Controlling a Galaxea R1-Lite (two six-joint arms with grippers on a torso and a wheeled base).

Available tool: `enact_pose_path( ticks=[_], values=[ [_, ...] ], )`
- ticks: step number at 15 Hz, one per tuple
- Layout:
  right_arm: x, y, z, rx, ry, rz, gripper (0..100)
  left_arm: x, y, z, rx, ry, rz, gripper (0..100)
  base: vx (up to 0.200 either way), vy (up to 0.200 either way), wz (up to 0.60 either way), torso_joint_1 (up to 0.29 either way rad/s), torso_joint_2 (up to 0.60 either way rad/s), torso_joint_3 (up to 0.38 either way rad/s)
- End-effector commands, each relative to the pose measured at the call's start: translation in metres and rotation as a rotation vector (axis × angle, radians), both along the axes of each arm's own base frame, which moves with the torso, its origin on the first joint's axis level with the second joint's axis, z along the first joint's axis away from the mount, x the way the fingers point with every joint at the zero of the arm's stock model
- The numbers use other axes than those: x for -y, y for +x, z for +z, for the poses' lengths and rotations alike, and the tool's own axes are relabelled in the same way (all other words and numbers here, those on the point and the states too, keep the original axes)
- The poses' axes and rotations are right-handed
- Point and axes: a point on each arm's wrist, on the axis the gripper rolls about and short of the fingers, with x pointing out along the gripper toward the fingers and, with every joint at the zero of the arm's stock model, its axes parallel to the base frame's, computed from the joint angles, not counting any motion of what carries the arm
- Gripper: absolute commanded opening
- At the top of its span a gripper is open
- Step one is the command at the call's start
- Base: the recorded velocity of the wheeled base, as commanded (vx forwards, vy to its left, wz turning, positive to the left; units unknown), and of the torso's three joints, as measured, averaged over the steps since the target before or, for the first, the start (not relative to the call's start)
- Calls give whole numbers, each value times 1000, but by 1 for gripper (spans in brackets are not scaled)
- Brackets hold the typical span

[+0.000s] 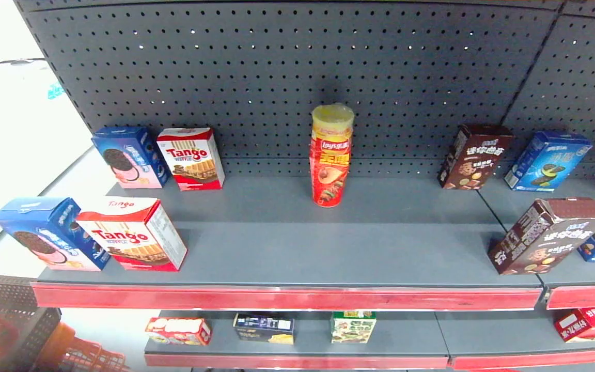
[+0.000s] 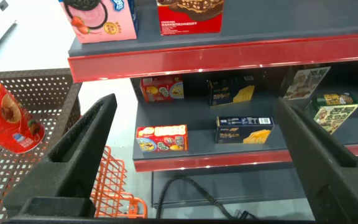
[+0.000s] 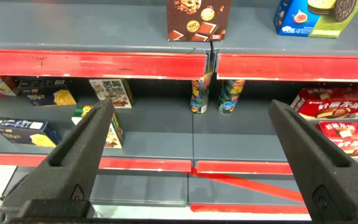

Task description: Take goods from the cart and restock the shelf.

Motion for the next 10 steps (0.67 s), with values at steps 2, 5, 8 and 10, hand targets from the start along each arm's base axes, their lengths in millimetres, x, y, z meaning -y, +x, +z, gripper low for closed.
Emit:
enact_pose_path(
  ticks=[2,5,8,10],
  values=[
    [0,0,0,0,-2,2,100,0,0,0,-1,-6,3,100,0,0,0,0,0,0],
    [0,0,0,0,0,2,100,0,0,0,1,-6,4,100,0,0,0,0,0,0],
    [0,0,0,0,1,2,100,0,0,0,1,-7,4,100,0,0,400,0,3,3],
    [0,0,0,0,1,0,100,0,0,0,1,-9,6,100,0,0,600,-5,7,2]
  ],
)
